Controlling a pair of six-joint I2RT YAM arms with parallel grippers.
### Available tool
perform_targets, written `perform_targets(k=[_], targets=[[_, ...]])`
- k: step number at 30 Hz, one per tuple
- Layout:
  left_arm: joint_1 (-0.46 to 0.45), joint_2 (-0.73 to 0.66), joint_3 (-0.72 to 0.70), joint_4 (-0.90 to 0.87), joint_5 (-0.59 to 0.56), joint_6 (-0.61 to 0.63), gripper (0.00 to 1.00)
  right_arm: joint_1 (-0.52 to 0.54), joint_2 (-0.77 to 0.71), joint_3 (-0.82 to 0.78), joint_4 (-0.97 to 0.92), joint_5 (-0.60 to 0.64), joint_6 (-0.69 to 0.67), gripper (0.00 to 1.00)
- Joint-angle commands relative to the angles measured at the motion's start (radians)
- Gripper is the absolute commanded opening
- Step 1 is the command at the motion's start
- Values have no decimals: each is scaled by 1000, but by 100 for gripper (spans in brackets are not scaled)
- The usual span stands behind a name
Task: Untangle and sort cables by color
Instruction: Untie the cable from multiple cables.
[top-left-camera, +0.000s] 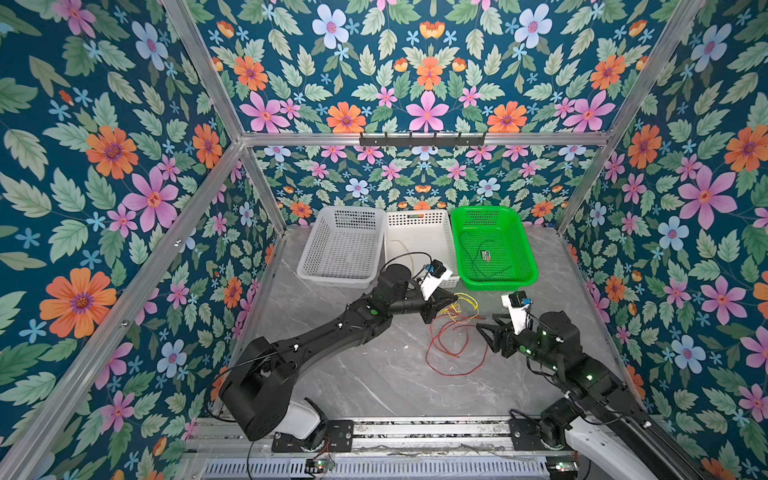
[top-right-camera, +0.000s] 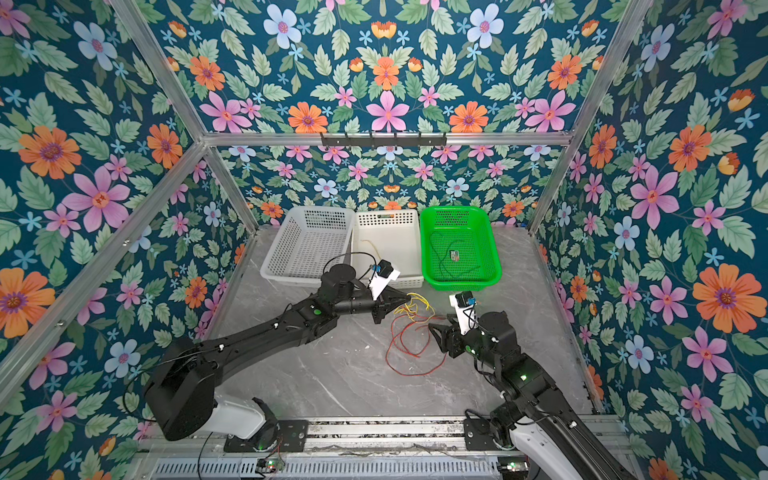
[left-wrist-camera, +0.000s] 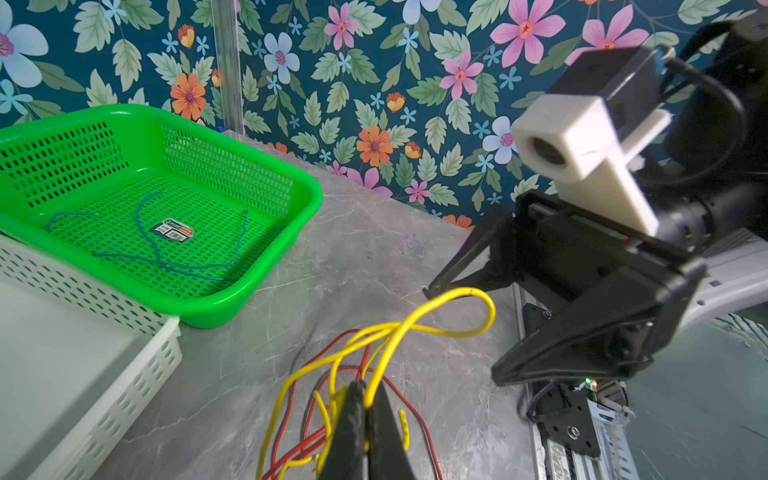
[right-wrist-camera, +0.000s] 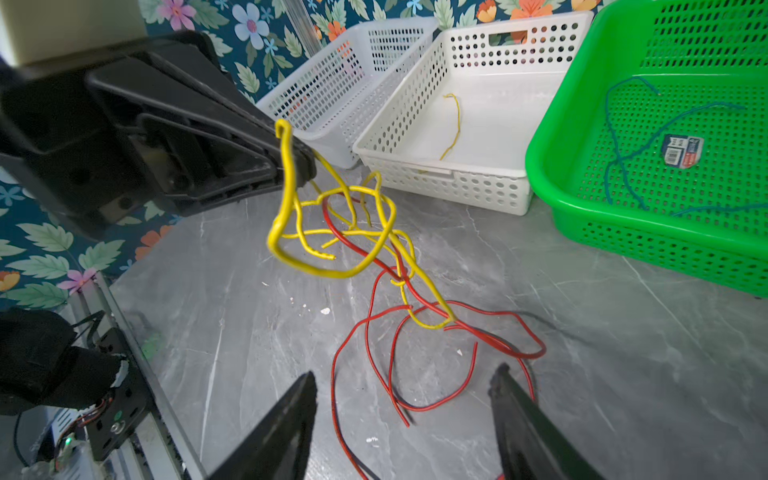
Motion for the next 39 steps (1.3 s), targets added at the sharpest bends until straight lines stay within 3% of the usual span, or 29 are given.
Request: perform_targets(k=[1, 7, 15, 20, 25, 27, 29, 34, 39], targets=[[1, -6, 3, 16, 23, 4, 0, 2, 62, 7, 90, 3, -50, 68], [1, -26, -20, 27, 26, -5, 0, 1, 195, 29, 172, 59, -120, 63], [25, -47, -38, 68, 91, -39, 0, -3, 294, 23, 272, 25, -119, 26], [115, -84, -97, 276, 226, -202, 0, -3, 302, -11, 269, 68, -74, 2], [236, -95, -131, 559, 346, -451, 0, -6, 289, -61, 261, 113, -20, 0], [258, -90, -113, 596, 369, -501, 0, -10, 291, -76, 253, 123, -2, 0], [271, -97, -77, 524, 354, -477, 0, -11, 298, -83, 236, 132, 21, 0], [278, -137, 39, 161, 195, -239, 0, -12, 317, -103, 221, 134, 75, 0], [299, -128, 193, -15, 128, -122, 0, -15, 377, -69, 194, 139, 89, 0]])
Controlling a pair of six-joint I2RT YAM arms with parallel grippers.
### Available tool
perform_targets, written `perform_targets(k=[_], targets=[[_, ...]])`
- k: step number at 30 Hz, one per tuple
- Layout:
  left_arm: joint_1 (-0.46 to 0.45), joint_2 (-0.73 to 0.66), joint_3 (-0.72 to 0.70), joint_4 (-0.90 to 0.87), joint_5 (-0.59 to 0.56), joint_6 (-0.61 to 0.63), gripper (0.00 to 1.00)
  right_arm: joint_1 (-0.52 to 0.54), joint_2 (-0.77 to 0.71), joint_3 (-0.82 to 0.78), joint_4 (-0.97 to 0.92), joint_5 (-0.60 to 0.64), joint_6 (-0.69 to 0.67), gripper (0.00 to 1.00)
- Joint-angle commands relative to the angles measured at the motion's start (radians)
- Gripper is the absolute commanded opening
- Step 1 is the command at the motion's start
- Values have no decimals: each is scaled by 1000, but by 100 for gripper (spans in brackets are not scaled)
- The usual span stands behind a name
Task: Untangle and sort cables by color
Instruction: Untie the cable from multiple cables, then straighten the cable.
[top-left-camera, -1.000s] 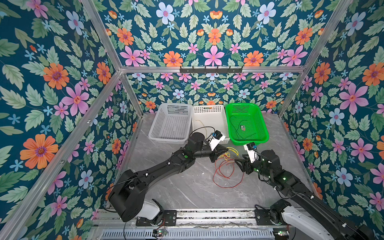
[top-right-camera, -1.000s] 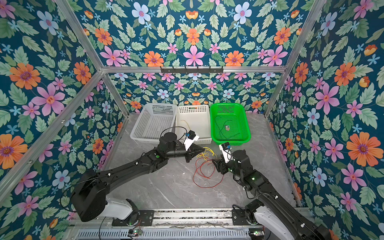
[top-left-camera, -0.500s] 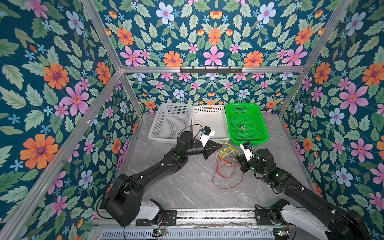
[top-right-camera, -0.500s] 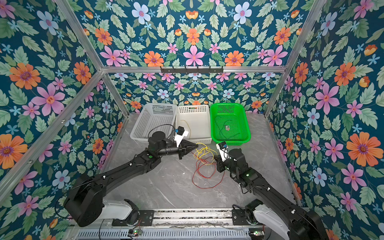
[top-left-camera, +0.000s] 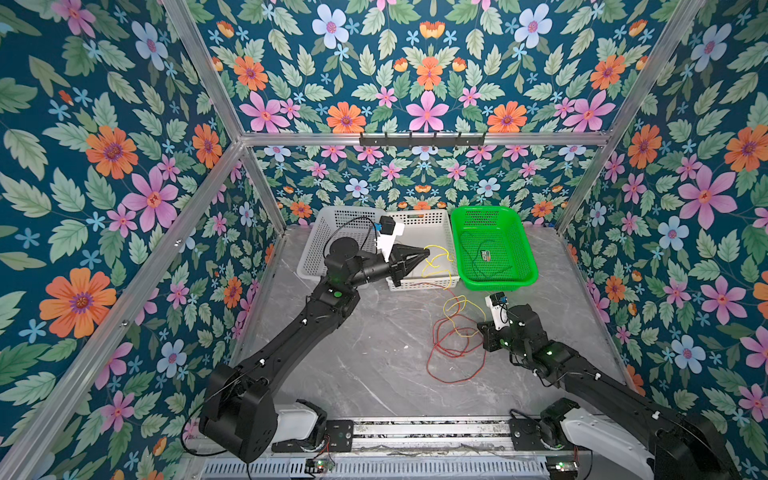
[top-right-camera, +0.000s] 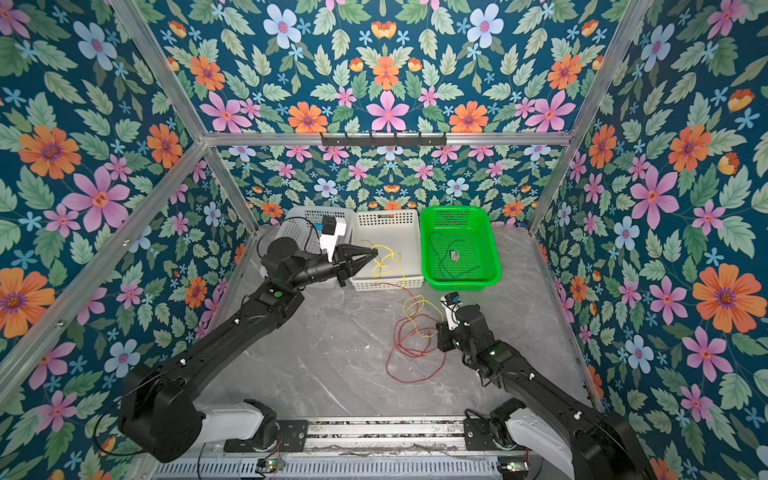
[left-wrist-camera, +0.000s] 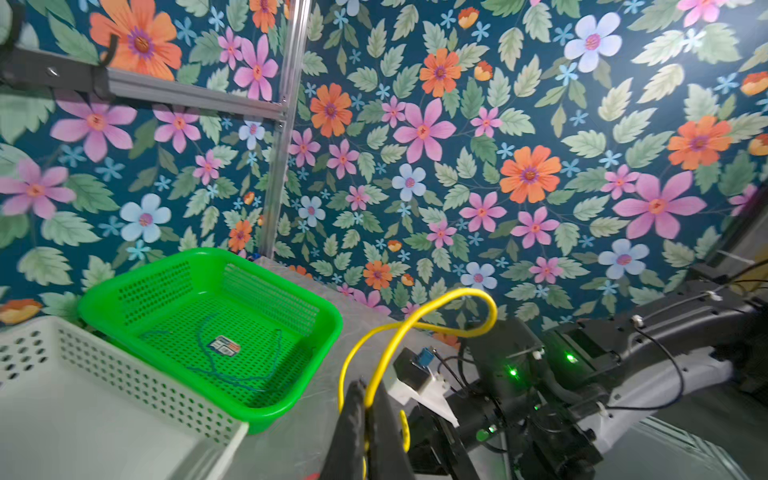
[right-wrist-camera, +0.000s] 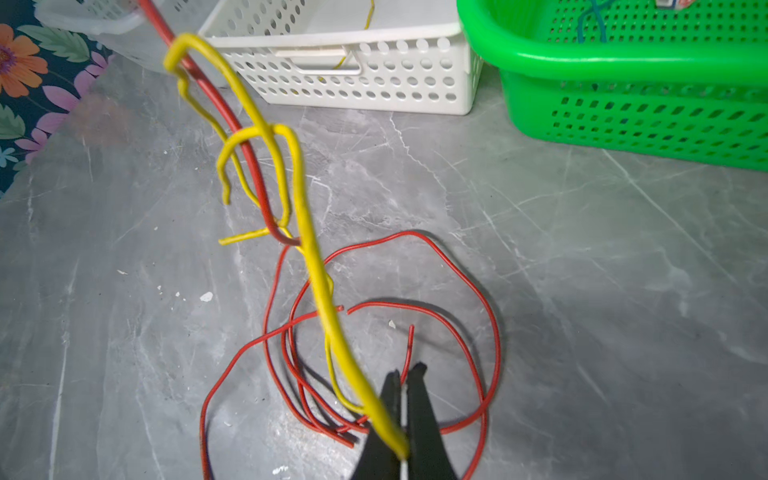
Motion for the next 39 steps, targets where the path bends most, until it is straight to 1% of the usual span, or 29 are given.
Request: perform_targets(k=[1, 5, 7, 9, 10, 11, 14, 17, 20, 23, 26, 30, 35, 39], targets=[[16, 7, 93, -156, -63, 122, 0, -1, 45, 24, -8, 13, 25, 0], [37, 19, 229, -237, -78, 171, 0, -1, 124, 60, -23, 5, 29, 0], [40, 24, 277, -264, -79, 183, 0, -2, 152, 75, -31, -4, 37, 0], [41, 28, 298, -261, -71, 176, 0, -1, 163, 82, -24, -36, 36, 0], [41, 28, 297, -250, -61, 164, 0, 0, 161, 81, -11, -67, 33, 6], [41, 28, 291, -237, -50, 149, 0, -1, 151, 77, 6, -101, 29, 19], [42, 30, 245, -178, -19, 98, 0, -2, 95, 72, 36, -190, 13, 47], [40, 22, 177, -98, 8, 44, 0, -2, -9, 85, 38, -272, -9, 56], [40, 16, 122, -36, 34, 3, 0, -1, -113, 131, -5, -290, -37, 64], [40, 15, 91, -7, 56, -23, 0, -2, -158, 198, -51, -282, -89, 67], [40, 8, 48, 42, 83, -56, 0, -22, -132, 258, -51, -286, -120, 67], [40, -12, -19, 98, 94, -89, 0, -80, -42, 318, 59, -393, -72, 67], [40, -43, -67, 108, 80, -93, 0, -81, 89, 384, 178, -468, -17, 67], [40, -54, -82, 100, 74, -84, 0, -79, 154, 420, 254, -537, 40, 67]])
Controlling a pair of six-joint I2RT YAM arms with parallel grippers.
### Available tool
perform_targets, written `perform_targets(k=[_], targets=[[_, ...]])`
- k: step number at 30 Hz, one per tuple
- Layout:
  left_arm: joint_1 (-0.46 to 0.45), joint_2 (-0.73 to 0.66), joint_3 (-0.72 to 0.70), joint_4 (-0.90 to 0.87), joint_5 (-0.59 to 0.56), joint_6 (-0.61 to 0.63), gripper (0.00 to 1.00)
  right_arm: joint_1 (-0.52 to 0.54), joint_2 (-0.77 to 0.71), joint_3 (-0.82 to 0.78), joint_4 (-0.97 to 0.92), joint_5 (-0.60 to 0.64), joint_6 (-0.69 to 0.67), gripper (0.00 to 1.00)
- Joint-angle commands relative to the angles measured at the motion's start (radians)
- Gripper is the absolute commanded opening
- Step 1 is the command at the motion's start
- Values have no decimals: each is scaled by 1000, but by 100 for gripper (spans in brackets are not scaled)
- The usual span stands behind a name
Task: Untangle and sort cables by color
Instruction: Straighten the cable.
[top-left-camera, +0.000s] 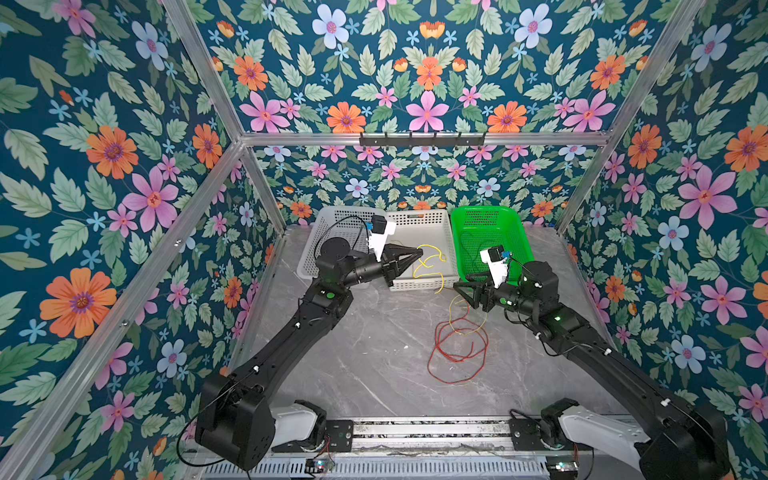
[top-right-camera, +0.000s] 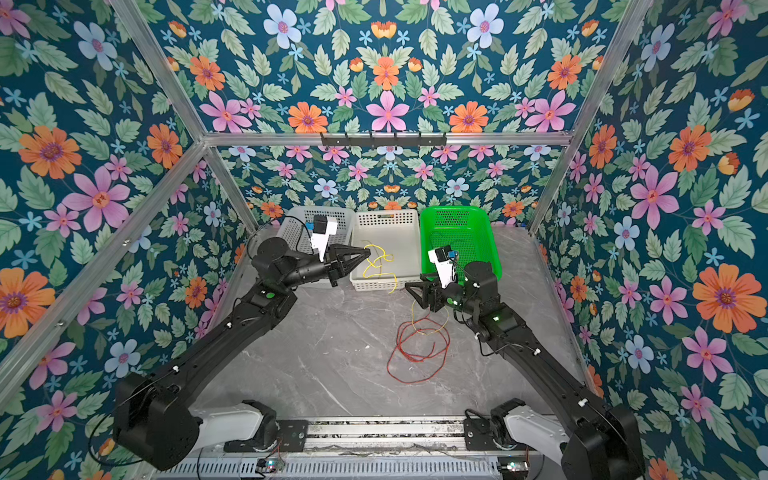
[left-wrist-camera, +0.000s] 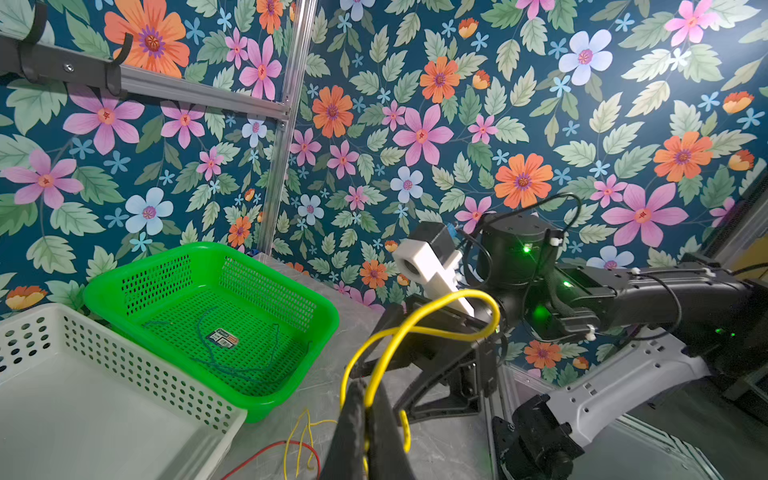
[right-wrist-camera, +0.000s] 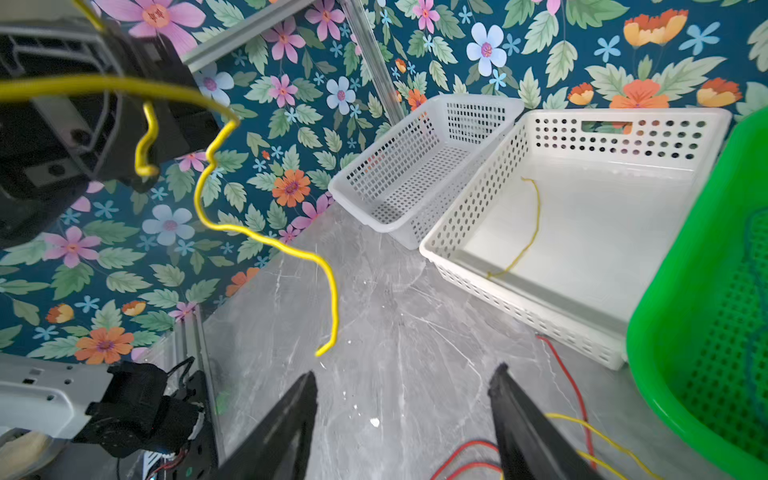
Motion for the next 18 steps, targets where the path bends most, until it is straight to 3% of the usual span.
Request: perform_targets(k=[1, 11, 18], targets=[[0, -6, -5, 37, -3, 3, 0, 5, 38, 26, 129, -96, 63, 67], [0, 16, -13, 71, 6, -6, 0, 50, 147, 83, 131, -101, 58, 63], [0, 11, -18, 98, 14, -27, 0, 56, 215, 114, 148, -99, 66, 53]])
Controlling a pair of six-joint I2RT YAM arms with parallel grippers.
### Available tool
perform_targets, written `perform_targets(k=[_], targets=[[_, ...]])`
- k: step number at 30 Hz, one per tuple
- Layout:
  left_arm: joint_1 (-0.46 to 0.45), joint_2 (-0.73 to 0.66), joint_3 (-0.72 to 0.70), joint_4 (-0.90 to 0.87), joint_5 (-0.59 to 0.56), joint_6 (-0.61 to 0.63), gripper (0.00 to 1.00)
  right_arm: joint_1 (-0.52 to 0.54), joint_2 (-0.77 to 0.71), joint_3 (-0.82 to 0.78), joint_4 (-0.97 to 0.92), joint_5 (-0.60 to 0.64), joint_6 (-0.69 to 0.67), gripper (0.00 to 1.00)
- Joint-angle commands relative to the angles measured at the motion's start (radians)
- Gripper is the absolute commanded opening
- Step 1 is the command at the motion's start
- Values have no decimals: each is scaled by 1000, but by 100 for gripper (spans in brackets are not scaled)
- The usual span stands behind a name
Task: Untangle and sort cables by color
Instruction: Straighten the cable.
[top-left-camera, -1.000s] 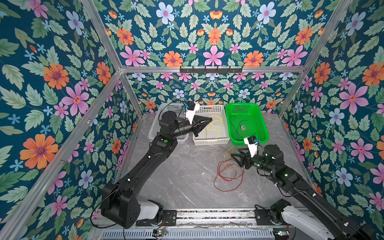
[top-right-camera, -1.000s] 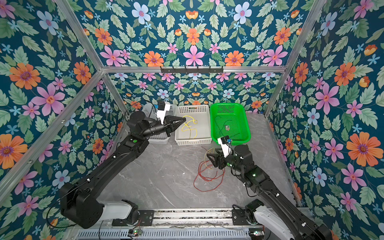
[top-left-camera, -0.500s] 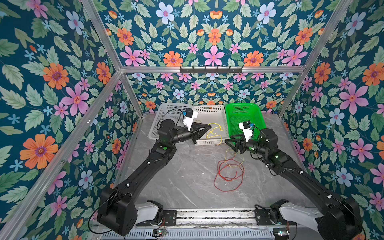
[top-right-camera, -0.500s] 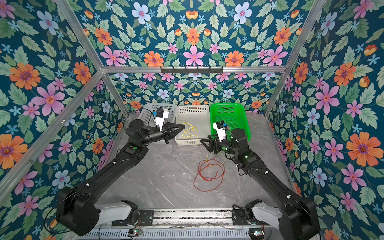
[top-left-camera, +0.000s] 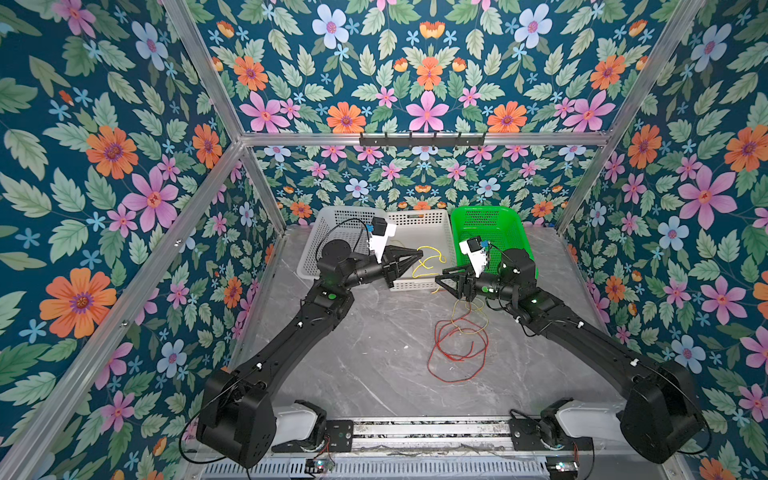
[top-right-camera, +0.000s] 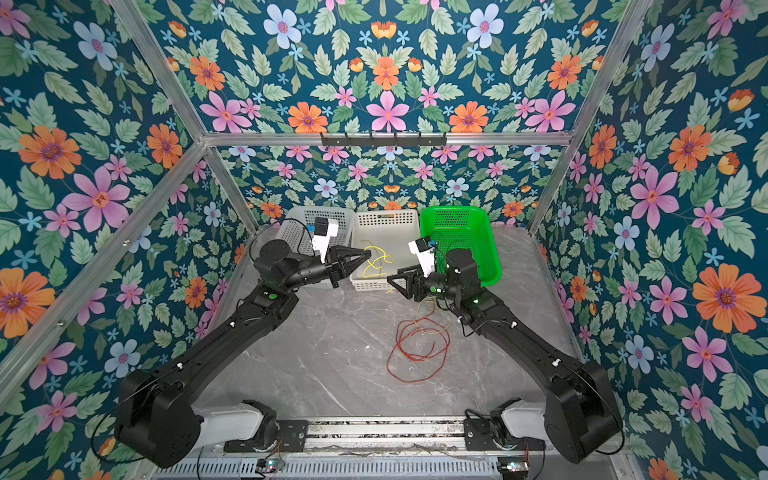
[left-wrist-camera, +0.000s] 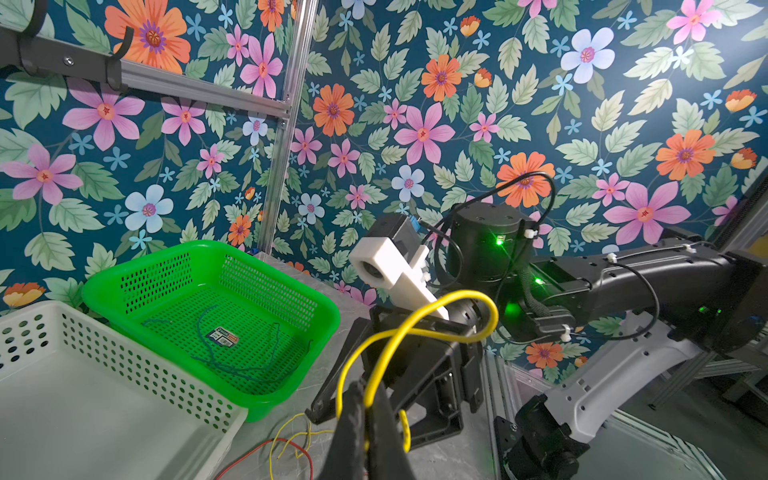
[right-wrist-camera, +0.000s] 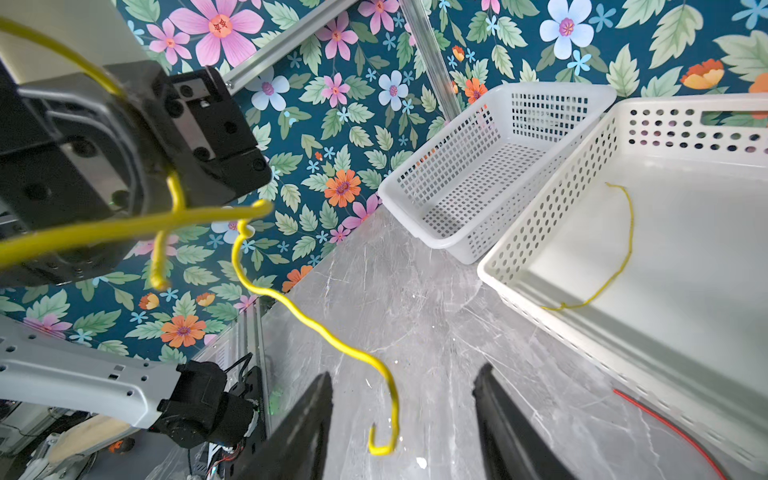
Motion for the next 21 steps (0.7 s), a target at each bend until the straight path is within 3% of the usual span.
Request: perform_targets(k=[1, 5, 12, 16, 21], targets=[[0, -6, 3, 51, 14, -17, 0, 4, 26, 17, 47, -14, 13, 52], [0, -2, 10, 55, 20, -23, 0, 14, 56, 29, 57, -17, 15, 41], [0, 4, 25, 8, 8, 5, 0, 18, 55, 36, -4, 39, -5, 9], [0, -10, 56, -183, -78, 118, 0, 16, 12, 47, -204, 239, -118, 0], [0, -24, 91, -431, -249, 250, 0, 17, -50, 62, -421, 562, -246, 0]])
